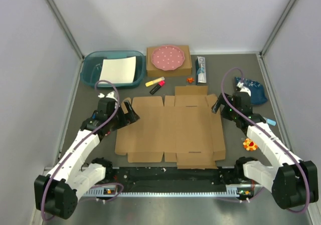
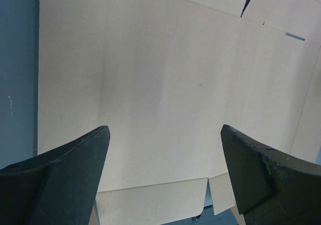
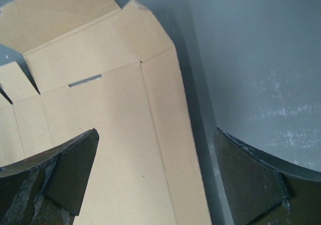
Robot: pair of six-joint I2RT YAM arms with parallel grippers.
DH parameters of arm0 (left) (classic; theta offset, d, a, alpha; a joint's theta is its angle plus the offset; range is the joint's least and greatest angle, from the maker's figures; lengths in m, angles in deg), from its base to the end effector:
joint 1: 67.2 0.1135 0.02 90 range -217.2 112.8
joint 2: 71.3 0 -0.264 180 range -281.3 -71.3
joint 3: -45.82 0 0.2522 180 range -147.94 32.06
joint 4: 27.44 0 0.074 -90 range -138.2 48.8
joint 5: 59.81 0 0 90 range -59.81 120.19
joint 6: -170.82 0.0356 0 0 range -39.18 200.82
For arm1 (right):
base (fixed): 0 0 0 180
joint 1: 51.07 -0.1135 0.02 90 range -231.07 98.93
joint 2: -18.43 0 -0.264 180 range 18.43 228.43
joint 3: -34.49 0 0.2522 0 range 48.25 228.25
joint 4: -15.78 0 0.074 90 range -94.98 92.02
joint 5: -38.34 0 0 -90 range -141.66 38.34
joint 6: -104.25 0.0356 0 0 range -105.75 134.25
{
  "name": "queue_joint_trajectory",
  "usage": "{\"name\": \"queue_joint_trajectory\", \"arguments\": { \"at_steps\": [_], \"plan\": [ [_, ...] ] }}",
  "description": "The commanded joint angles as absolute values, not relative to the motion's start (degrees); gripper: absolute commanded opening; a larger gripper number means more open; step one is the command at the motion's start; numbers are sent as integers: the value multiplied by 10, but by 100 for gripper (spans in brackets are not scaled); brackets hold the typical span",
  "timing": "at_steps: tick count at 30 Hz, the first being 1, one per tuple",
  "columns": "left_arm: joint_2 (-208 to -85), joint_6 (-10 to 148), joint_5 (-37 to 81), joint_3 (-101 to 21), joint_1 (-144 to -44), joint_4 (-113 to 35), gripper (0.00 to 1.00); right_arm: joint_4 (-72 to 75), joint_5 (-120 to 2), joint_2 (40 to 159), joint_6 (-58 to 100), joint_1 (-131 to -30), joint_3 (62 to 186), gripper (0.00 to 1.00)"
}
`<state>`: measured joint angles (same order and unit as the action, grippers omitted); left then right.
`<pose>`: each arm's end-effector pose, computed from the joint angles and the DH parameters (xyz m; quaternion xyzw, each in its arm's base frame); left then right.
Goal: Fold the paper box
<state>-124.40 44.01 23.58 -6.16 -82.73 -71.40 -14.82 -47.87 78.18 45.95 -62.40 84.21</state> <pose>0.1828 -0.0551 0.2422 -0.1487 0.9108 -0.2160 0.3188 0.2147 0.0406 0.2263 0.1742 0.8914 0.1251 0.3993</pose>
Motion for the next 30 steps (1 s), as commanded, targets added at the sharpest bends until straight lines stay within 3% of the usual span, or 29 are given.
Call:
{"name": "queue_joint_trajectory", "arguments": {
  "at_steps": [1,11,17,26,28,30],
  "plan": [
    [-1231,460,236,-46,-828,-703,98,-133,-470,757,446,-621,820,99],
    [-1213,438,160,-25,-828,-648,97,-81,-461,828,438,-616,795,95],
    [-1176,445,122,-13,-828,-622,97,-2,-558,865,454,-605,766,80],
    [-1163,447,117,5,-828,-620,97,31,-620,904,450,-604,752,43],
    [-1162,444,117,8,-828,-620,97,28,-628,895,448,-604,752,31],
    [-1160,444,117,5,-828,-619,97,22,-636,881,446,-604,753,10]
  ]
}}
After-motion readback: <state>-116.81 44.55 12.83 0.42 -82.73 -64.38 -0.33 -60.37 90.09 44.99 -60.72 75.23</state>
